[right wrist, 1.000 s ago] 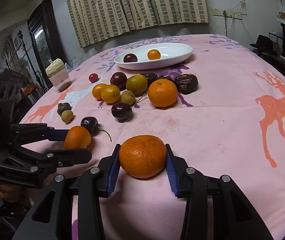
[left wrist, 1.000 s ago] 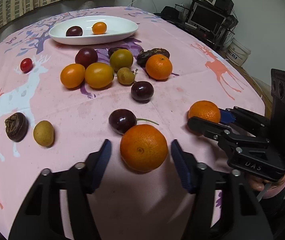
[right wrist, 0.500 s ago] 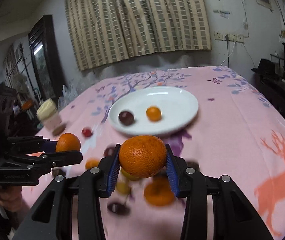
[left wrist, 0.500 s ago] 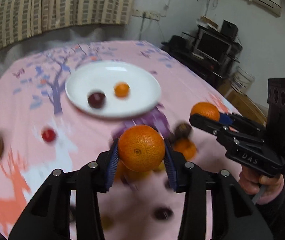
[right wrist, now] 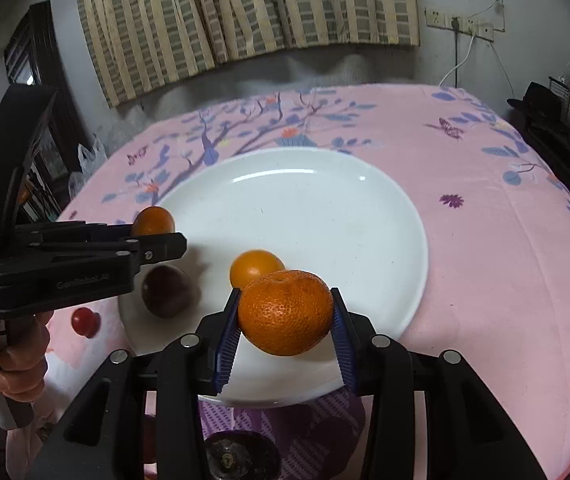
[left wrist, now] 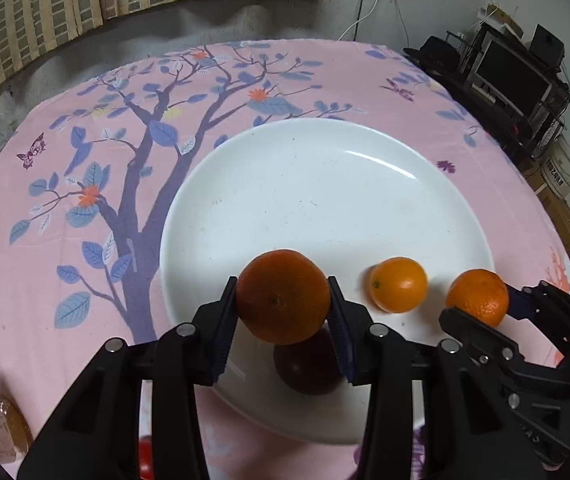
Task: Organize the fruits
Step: 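Move both held fruits over the white plate and release them, then grasp a dark cherry with the right tool while the left tool grasps a brown mangosteen, then lower both held fruits onto the white plate and open both tools, then grasp a large mandarin with the right tool while the left tool grasps a small yellow fruit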
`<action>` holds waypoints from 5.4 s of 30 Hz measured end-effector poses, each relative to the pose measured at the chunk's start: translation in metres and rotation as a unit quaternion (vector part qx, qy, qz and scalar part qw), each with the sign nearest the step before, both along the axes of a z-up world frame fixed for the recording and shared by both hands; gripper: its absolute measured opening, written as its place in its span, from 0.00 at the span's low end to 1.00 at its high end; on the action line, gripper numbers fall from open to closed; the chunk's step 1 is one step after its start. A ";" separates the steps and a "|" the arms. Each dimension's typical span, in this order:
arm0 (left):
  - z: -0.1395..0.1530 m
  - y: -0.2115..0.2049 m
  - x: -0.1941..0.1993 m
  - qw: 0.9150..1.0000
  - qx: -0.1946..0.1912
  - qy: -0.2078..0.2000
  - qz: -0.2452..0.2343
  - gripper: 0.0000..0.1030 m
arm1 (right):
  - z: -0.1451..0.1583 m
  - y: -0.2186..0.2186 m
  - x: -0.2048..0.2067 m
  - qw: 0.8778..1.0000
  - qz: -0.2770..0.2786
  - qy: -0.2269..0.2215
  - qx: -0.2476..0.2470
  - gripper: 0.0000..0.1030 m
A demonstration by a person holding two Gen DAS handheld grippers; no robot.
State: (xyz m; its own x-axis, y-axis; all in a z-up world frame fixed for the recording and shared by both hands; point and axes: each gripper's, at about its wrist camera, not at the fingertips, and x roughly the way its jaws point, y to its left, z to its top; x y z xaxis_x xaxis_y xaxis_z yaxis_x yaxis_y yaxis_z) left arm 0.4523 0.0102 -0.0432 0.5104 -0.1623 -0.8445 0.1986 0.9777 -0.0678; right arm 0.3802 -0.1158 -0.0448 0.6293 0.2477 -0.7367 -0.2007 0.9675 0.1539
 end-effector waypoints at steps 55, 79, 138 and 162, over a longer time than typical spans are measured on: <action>-0.032 0.105 -0.257 0.995 -0.025 -0.026 -0.089 0.51 | -0.027 0.053 -0.244 0.991 0.136 -0.017 0.000 0.25; 0.027 0.072 -0.186 0.992 -0.085 -0.066 -0.060 0.36 | 0.026 0.022 -0.203 0.987 0.102 -0.106 0.064 0.25; -0.004 0.076 -0.255 0.995 -0.053 -0.066 -0.047 0.78 | -0.014 -0.020 -0.173 0.999 -0.015 0.007 -0.034 0.49; -0.021 0.061 -0.274 0.990 -0.039 -0.033 -0.134 0.67 | -0.018 -0.018 -0.173 0.999 -0.027 0.020 -0.039 0.43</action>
